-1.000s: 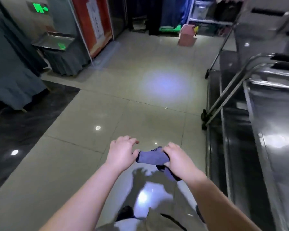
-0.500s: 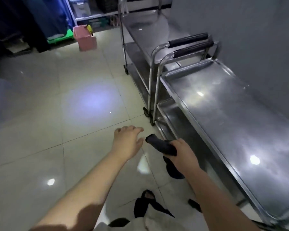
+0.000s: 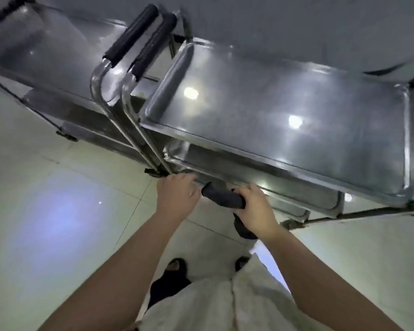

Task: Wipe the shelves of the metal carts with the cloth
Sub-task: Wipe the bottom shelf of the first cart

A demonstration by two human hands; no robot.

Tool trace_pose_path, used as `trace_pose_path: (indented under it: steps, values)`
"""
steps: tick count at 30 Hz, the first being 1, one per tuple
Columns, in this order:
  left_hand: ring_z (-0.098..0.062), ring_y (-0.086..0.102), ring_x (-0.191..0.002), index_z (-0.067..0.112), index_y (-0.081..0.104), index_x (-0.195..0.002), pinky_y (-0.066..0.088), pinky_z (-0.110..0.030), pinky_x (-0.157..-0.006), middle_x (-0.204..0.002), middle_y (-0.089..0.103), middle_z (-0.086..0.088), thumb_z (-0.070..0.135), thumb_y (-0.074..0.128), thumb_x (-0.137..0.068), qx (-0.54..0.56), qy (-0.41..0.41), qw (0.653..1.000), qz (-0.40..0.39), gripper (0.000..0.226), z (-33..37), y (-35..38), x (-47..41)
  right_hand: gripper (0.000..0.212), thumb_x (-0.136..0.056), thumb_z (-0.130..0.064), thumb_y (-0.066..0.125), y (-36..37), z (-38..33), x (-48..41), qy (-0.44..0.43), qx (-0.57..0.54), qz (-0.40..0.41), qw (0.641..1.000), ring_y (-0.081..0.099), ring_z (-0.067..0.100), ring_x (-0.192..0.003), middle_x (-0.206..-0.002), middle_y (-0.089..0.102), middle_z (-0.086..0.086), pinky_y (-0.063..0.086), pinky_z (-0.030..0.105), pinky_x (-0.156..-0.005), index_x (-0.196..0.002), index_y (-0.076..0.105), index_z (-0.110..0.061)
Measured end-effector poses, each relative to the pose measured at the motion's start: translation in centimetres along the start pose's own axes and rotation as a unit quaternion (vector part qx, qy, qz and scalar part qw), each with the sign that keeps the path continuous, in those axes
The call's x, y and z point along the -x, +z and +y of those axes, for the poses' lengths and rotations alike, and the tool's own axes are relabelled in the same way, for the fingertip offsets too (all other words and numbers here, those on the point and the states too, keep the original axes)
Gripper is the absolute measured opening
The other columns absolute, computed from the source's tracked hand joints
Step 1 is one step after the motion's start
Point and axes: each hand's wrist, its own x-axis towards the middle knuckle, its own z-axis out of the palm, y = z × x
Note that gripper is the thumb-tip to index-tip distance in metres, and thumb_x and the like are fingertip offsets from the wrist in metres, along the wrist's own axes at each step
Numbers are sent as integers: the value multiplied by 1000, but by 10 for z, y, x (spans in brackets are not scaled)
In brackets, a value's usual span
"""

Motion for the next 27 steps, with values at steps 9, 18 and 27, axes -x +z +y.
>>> trace_pose_path:
  steps: [9, 18, 27]
  values:
    - [-23, 59, -106, 26, 66, -112, 47, -43, -88, -110, 68, 2, 39, 59, -85, 40, 129, 990, -50, 31, -57, 85, -66, 28, -77, -13, 75, 99, 29, -9, 165, -42, 68, 983, 51, 17, -93, -96, 45, -4, 32, 18, -72, -103, 67, -19]
    - [-23, 64, -98, 29, 68, -107, 44, -38, -89, -103, 70, 4, 49, 52, -84, 43, 186, 981, -47, 35, -103, 308, -123, 24, -76, -8, 78, 243, 183, -58, 184, -132, 136, 964, 50, 6, -91, -95, 52, 4, 32, 2, -81, -98, 71, -15]
    - [-23, 61, -89, 16, 72, -90, 41, -31, -89, -90, 69, 0, 27, 65, -86, 184, 320, 903, 221, 14, -120, 393, -194, 16, -78, -25, 68, 249, 253, -88, 75, -197, 252, 944, 58, 4, -92, -93, 60, -12, 42, 12, -82, -92, 65, -32]
